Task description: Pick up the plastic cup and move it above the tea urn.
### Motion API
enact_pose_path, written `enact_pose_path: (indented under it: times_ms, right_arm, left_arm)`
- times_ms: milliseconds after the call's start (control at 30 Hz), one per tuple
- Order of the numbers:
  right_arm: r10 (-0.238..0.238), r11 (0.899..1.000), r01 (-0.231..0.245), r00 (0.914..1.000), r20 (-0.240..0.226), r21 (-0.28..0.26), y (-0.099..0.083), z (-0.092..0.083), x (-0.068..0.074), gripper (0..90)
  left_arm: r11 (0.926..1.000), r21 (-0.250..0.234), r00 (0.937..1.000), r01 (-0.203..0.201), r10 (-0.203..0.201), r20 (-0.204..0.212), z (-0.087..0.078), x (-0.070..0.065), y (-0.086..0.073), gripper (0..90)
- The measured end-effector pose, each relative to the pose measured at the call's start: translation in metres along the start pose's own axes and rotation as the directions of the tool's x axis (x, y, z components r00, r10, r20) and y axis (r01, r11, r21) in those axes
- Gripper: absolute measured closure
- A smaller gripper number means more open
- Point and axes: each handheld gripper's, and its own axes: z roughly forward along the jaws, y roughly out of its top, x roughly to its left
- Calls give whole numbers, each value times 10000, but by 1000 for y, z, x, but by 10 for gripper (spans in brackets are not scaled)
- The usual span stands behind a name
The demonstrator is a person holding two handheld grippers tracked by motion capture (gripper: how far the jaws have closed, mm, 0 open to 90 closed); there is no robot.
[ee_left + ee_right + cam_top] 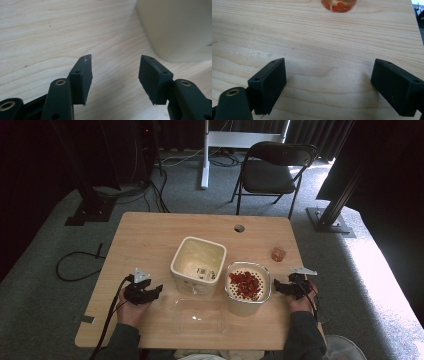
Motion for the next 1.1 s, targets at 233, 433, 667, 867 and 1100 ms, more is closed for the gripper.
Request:
enact_pose_path:
  times_ms: [233, 433, 667, 867, 1100]
  right_arm:
    - [-2, 10000, 2, 10000, -2, -4, 0, 0, 0, 123]
    - [1, 10000, -1, 10000, 2, -5, 0, 0, 0, 123]
    - [5, 10000, -5, 10000, 2, -2, 0, 0, 0, 123]
    - [7, 10000, -7, 10000, 9, -5, 0, 0, 0, 123]
    - [7, 10000, -7, 10000, 9, -5, 0, 0, 0, 123]
  left_arm:
    - [9987, -372, 9985, -350, 366, 418, -21, -14, 10, 434]
    - [9954, -650, 9930, -710, 767, 903, -36, -30, 20, 418]
    - [9882, -701, 9811, -1362, 1444, 1287, -43, -54, 27, 414]
    - [9859, -451, 9729, -1614, 1666, 1604, -40, -69, 27, 418]
    - [9838, 22, 9680, -1792, 1759, 1788, -32, -82, 22, 426]
